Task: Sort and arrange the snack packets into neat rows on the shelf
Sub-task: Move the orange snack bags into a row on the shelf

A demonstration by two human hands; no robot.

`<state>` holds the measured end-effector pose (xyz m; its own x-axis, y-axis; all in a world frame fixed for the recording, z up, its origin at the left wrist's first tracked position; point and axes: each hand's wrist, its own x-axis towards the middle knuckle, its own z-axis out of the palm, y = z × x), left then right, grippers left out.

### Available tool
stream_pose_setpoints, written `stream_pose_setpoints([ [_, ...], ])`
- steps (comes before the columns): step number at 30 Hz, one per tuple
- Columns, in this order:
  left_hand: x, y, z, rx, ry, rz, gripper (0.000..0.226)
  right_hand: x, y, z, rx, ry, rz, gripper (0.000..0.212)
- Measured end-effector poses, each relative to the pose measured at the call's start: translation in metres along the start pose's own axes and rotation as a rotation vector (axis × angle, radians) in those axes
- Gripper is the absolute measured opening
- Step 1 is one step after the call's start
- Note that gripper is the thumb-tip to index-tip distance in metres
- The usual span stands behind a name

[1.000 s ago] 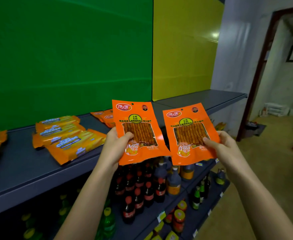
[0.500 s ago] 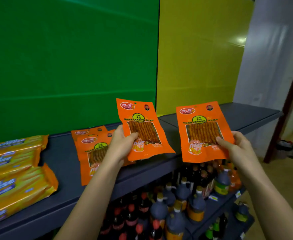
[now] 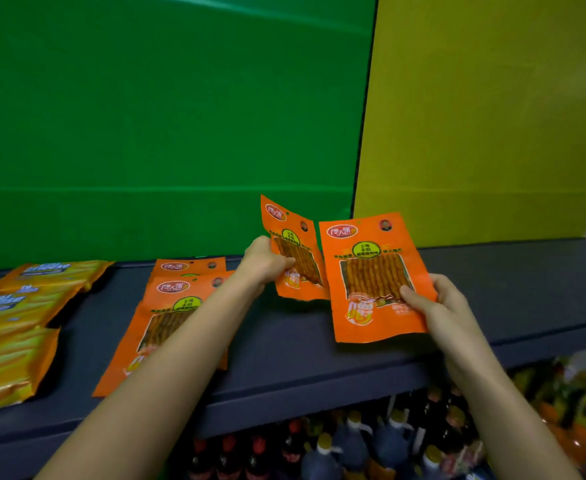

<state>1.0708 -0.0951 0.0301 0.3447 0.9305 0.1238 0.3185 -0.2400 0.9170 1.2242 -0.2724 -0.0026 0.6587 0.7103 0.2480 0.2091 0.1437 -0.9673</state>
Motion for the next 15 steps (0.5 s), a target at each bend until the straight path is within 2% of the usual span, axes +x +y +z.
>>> stream_pose_setpoints([
  [8,0.021,-0.009,0.023,0.516,0.111,-0.108,0.041,0.021,0.033,0.012,-0.138,-0.137,0.021,0.021],
  [15,0.024,-0.014,0.036,0.522,0.13,-0.185,0.028,0.025,0.038,0.016,-0.239,-0.238,0.012,0.024],
])
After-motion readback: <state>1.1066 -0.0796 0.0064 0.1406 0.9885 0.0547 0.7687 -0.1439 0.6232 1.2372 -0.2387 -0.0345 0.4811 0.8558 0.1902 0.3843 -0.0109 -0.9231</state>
